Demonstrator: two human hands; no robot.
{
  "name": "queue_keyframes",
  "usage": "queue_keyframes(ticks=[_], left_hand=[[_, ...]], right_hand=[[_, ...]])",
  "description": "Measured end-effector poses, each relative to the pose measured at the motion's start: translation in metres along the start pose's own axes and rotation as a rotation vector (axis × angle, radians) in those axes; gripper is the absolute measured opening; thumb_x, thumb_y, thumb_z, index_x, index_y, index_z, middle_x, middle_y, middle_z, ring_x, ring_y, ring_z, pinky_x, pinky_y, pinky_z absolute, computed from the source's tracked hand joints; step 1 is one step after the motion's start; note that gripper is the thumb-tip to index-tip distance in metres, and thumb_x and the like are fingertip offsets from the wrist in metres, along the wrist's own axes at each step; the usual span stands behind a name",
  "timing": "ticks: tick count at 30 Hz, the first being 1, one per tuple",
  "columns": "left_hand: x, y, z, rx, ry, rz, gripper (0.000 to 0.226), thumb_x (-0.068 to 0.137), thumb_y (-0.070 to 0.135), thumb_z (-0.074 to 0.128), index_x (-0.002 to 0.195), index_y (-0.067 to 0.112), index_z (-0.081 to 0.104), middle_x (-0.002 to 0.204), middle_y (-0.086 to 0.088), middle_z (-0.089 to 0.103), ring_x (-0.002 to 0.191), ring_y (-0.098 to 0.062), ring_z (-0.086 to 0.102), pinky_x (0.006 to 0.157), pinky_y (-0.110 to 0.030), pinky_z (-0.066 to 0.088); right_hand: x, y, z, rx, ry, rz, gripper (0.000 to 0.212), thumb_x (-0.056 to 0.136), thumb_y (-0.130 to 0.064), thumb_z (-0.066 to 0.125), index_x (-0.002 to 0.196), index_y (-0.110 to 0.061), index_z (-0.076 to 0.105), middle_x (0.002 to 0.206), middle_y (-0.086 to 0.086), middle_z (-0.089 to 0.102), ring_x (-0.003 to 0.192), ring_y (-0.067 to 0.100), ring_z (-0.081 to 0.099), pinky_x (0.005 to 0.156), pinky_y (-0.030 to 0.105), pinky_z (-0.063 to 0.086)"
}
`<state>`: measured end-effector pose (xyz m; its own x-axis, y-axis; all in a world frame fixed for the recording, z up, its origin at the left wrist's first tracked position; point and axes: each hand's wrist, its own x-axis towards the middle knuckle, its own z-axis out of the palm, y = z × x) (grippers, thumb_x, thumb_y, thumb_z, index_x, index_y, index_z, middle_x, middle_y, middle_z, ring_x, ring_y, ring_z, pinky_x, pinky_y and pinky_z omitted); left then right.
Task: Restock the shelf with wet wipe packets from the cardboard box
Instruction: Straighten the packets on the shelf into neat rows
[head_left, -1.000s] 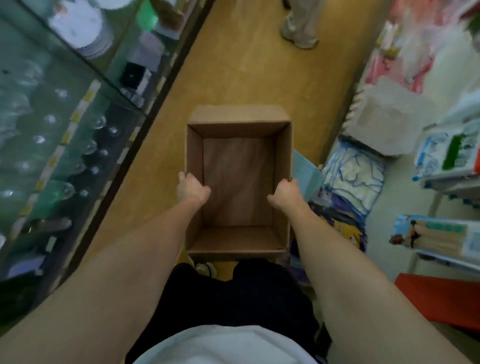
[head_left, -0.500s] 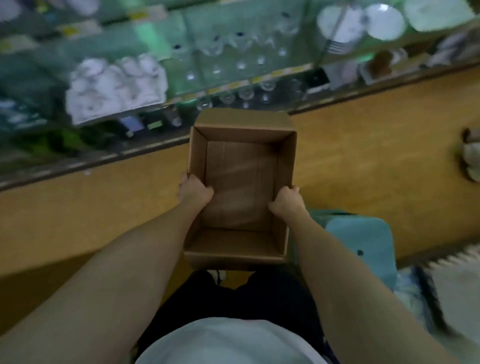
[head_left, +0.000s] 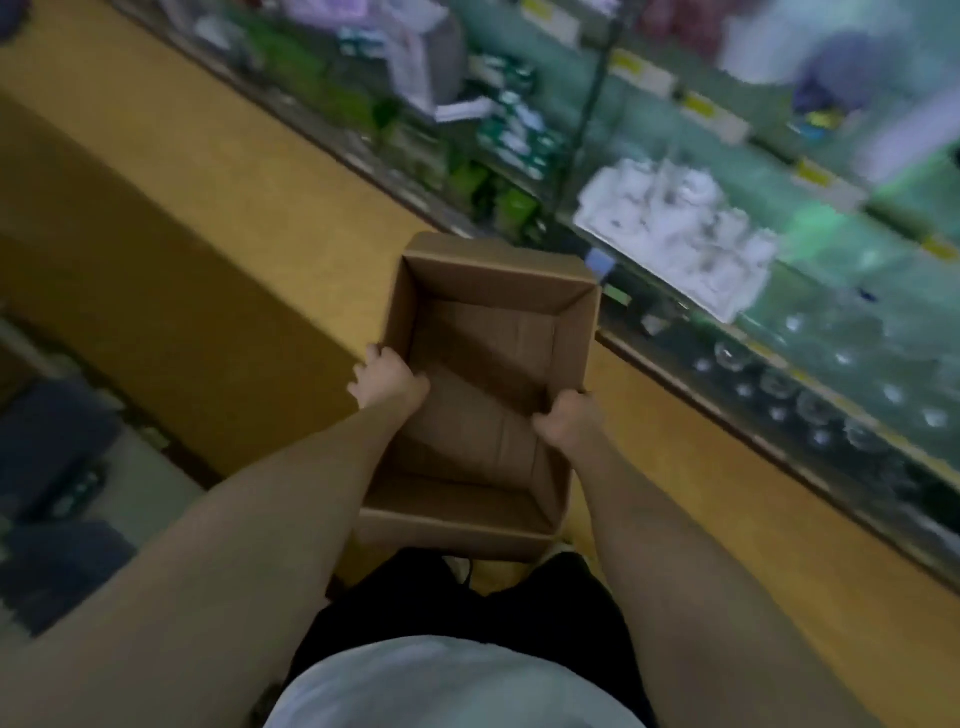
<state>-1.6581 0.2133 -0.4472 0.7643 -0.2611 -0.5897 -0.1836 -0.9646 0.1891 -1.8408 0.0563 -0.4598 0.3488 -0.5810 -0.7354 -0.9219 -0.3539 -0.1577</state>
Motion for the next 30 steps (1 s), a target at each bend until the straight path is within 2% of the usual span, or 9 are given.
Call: queue_keyframes(ticks=[3,6,10,14,18,22,24,27,30], left_hand=[[0.027,-0.047,-0.036,-0.094,0.047,-0.138,0.060,0.092,0.037,0.054,0.140,0.005,0.040,0.151,-0.011,0.026,0.131,-0.040,0.035,0.106,-0.052,0.034],[0.049,-0.080,-0.067,-0.154,0.089,-0.254,0.063,0.090,0.037,0.056,0.141,0.005,0.040,0.153,-0.011,0.026,0.132,-0.039,0.035,0.106,-0.053,0.035],[0.082,-0.109,-0.111,-0.205,0.144,-0.384,0.062,0.090,0.036,0.058,0.141,0.006,0.040,0.152,-0.011,0.027,0.133,-0.038,0.035,0.106,-0.053,0.034],[0.125,-0.125,-0.151,-0.291,0.185,-0.514,0.061,0.090,0.036,0.060,0.141,0.007,0.041,0.153,-0.011,0.028,0.134,-0.038,0.035,0.109,-0.053,0.034],[0.161,-0.134,-0.192,-0.365,0.215,-0.657,0.065,0.092,0.036,0.060,0.145,0.008,0.037,0.157,-0.012,0.023,0.138,-0.037,0.033,0.111,-0.052,0.034],[0.199,-0.141,-0.237,-0.392,0.247,-0.723,0.066,0.092,0.036,0.060,0.146,0.007,0.035,0.157,-0.013,0.023,0.138,-0.037,0.033,0.112,-0.051,0.034],[0.215,-0.147,-0.260,-0.399,0.265,-0.752,0.066,0.093,0.036,0.059,0.147,0.007,0.034,0.158,-0.013,0.022,0.139,-0.037,0.032,0.112,-0.051,0.033],[0.245,-0.165,-0.291,-0.421,0.280,-0.790,0.067,0.093,0.037,0.058,0.148,0.008,0.033,0.159,-0.013,0.020,0.141,-0.037,0.029,0.113,-0.052,0.032],[0.277,-0.190,-0.317,-0.441,0.282,-0.822,0.068,0.094,0.038,0.058,0.149,0.008,0.032,0.160,-0.013,0.019,0.142,-0.037,0.028,0.113,-0.051,0.031]], right_hand=[[0.022,-0.081,-0.008,-0.110,0.005,-0.120,0.032,0.088,-0.047,0.062,0.092,-0.015,0.060,0.108,0.012,0.059,0.077,0.022,0.058,0.062,0.031,0.048],[0.034,-0.152,-0.019,-0.225,0.027,-0.230,0.032,0.089,-0.046,0.062,0.086,-0.014,0.058,0.104,0.011,0.059,0.073,0.022,0.057,0.057,0.029,0.044],[0.052,-0.242,-0.037,-0.382,0.070,-0.366,0.032,0.091,-0.046,0.063,0.092,-0.014,0.057,0.111,0.011,0.057,0.083,0.024,0.055,0.067,0.033,0.049],[0.088,-0.328,-0.052,-0.449,0.024,-0.466,0.034,0.093,-0.044,0.063,0.099,-0.011,0.062,0.123,0.015,0.054,0.080,0.023,0.052,0.061,0.029,0.041],[0.118,-0.412,-0.072,-0.530,0.007,-0.564,0.036,0.093,-0.043,0.063,0.107,-0.010,0.064,0.134,0.019,0.051,0.076,0.023,0.052,0.058,0.028,0.041],[0.142,-0.487,-0.091,-0.590,0.040,-0.658,0.040,0.092,-0.043,0.065,0.114,-0.010,0.063,0.121,0.015,0.056,0.079,0.023,0.053,0.072,0.035,0.053],[0.150,-0.520,-0.096,-0.622,0.032,-0.689,0.044,0.091,-0.043,0.064,0.118,-0.009,0.061,0.117,0.015,0.056,0.085,0.025,0.056,0.076,0.036,0.054],[0.158,-0.572,-0.097,-0.651,0.018,-0.735,0.049,0.092,-0.044,0.063,0.124,-0.007,0.059,0.123,0.017,0.055,0.095,0.028,0.062,0.074,0.034,0.052],[0.168,-0.625,-0.093,-0.684,0.002,-0.753,0.049,0.093,-0.045,0.062,0.124,-0.007,0.058,0.123,0.017,0.056,0.094,0.028,0.062,0.069,0.032,0.047]])
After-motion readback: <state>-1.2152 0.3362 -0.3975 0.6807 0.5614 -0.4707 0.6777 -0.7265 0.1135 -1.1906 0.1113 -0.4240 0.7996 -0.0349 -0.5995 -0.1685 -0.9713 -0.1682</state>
